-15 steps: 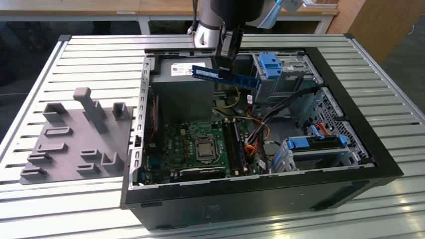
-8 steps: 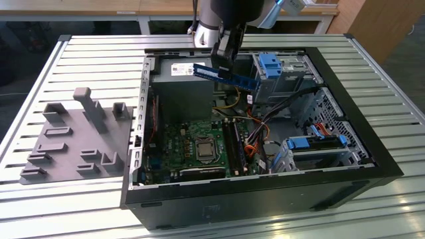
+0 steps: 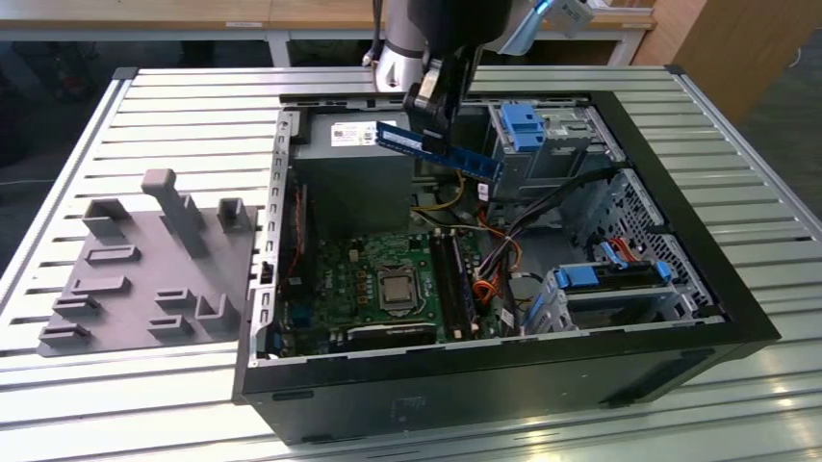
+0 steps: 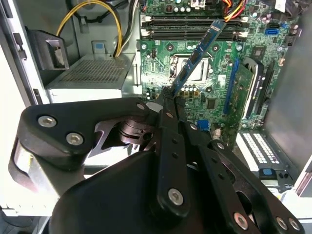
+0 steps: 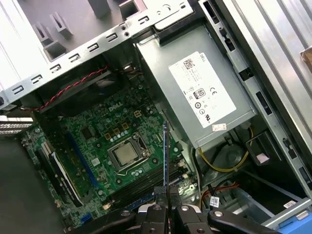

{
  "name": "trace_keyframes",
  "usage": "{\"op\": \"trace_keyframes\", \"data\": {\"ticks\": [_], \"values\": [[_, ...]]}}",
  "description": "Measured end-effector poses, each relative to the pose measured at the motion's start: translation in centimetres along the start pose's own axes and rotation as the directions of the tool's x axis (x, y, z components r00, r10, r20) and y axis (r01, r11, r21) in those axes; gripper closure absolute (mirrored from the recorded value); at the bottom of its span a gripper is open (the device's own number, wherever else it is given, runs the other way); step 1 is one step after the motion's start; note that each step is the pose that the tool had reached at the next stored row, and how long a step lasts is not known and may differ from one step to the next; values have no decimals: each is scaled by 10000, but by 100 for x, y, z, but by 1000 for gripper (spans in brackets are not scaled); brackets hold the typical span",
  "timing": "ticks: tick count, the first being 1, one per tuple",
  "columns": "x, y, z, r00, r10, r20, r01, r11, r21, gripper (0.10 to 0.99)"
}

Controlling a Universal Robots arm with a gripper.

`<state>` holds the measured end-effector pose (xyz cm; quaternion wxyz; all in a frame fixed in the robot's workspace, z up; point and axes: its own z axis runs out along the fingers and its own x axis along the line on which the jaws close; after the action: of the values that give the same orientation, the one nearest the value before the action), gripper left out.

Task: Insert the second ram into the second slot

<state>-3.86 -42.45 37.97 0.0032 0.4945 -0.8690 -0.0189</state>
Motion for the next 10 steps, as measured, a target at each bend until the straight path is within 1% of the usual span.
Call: {"op": "trace_keyframes", "data": {"ticks": [10], "values": [[54, -32, -2, 10000, 0, -2, 0, 10000, 2, 953]]}}
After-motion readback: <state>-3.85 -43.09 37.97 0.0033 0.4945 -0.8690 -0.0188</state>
